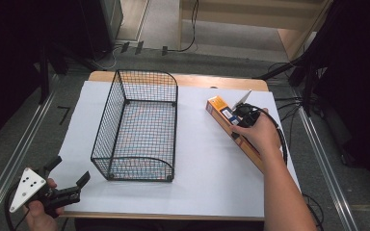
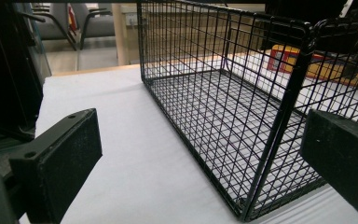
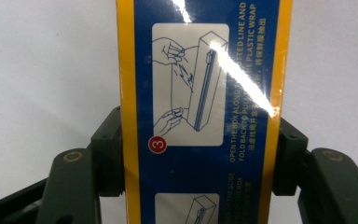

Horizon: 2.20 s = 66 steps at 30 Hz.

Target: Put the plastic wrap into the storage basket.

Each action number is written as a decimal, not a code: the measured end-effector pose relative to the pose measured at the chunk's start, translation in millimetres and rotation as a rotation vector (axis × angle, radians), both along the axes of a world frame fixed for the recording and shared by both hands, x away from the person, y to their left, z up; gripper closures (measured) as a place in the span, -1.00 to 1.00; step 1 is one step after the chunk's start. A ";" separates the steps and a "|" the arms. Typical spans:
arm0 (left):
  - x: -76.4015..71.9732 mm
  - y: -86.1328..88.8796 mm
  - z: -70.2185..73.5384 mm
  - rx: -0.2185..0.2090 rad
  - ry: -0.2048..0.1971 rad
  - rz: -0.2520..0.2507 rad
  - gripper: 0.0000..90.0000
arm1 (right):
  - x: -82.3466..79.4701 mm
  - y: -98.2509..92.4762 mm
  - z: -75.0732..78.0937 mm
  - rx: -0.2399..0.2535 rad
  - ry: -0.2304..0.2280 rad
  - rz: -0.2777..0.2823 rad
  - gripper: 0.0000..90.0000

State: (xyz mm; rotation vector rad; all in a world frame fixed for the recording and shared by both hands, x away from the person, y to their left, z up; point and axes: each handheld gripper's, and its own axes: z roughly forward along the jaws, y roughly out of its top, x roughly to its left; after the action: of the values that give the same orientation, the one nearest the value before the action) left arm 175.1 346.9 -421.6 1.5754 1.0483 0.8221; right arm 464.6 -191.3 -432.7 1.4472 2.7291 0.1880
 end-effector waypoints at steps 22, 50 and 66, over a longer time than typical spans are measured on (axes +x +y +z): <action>0.2 1.4 0.2 0.000 0.001 0.006 -1.00 | -3.4 -6.2 33.5 -0.027 -0.010 0.092 -0.07; -0.3 2.6 0.2 -0.001 -0.003 0.016 -1.00 | -21.8 0.6 64.6 -0.034 -0.060 0.466 -0.08; -0.1 1.4 0.2 0.002 -0.001 0.016 -1.00 | -38.9 7.6 74.3 0.033 -0.097 0.674 -0.09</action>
State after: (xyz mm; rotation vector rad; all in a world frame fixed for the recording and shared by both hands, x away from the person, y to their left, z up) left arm 175.0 348.3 -421.4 1.5706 1.0609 0.8347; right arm 425.7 -183.7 -358.4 0.4511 3.0193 0.3113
